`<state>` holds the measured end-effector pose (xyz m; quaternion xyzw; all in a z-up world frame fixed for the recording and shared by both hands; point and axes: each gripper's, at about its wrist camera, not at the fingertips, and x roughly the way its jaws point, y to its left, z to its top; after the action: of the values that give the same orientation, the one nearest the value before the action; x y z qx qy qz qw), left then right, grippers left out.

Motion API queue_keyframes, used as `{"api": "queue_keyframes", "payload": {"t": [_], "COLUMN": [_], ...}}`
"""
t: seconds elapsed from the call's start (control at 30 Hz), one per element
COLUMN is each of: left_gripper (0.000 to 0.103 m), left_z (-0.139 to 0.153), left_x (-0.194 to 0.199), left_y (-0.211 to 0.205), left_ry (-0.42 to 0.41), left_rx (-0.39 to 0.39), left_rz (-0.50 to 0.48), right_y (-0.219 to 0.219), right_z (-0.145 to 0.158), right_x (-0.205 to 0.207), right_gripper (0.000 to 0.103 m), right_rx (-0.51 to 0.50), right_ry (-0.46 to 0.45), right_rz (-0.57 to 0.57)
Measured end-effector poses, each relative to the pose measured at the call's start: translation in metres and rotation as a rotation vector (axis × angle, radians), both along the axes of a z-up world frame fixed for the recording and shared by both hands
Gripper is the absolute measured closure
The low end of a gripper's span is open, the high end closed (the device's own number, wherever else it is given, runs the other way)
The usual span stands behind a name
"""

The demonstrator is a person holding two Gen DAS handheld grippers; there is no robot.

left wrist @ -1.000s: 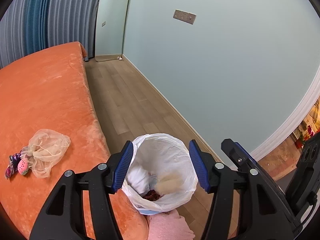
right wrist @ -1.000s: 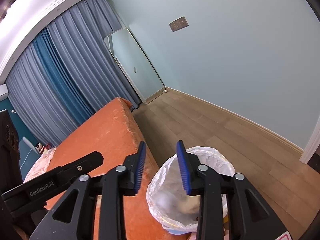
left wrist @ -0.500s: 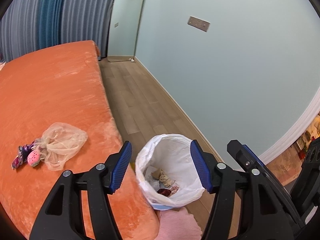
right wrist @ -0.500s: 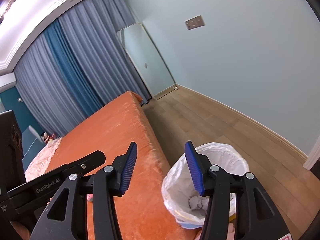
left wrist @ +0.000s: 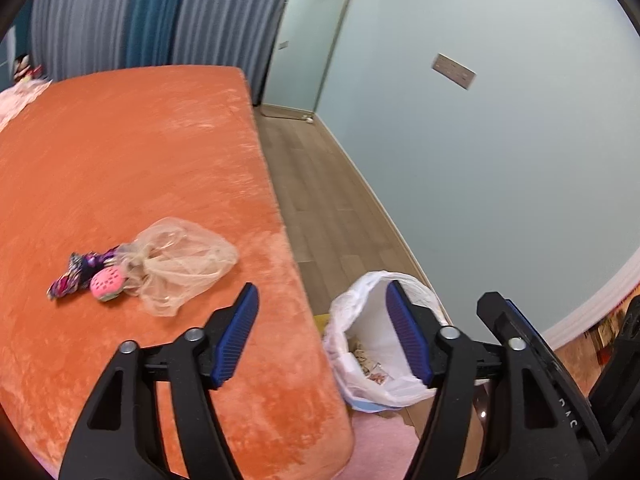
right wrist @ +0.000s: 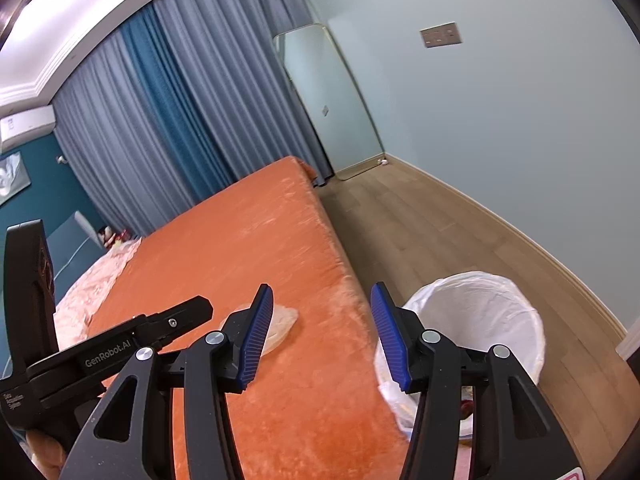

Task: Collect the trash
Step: 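Move both tools back from the bin to the remaining items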

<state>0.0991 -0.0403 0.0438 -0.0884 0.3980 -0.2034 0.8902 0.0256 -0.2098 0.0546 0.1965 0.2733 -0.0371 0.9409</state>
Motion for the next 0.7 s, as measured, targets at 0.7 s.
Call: {"api": "queue_keyframes", "payload": {"t": [0.7], "left_gripper": [0.038], "left_z": [-0.064], "left_x": [0.02], "left_y": [0.173], "left_ry": [0.08], "left_rx": [0.033], "left_rz": [0.281], "right_y": [0.135], "right_z": [-0.058], "right_x": [0.059], "right_gripper": [0.048], "right_rx": [-0.103], "right_ry": [0.156], "right_rz": [0.277]}}
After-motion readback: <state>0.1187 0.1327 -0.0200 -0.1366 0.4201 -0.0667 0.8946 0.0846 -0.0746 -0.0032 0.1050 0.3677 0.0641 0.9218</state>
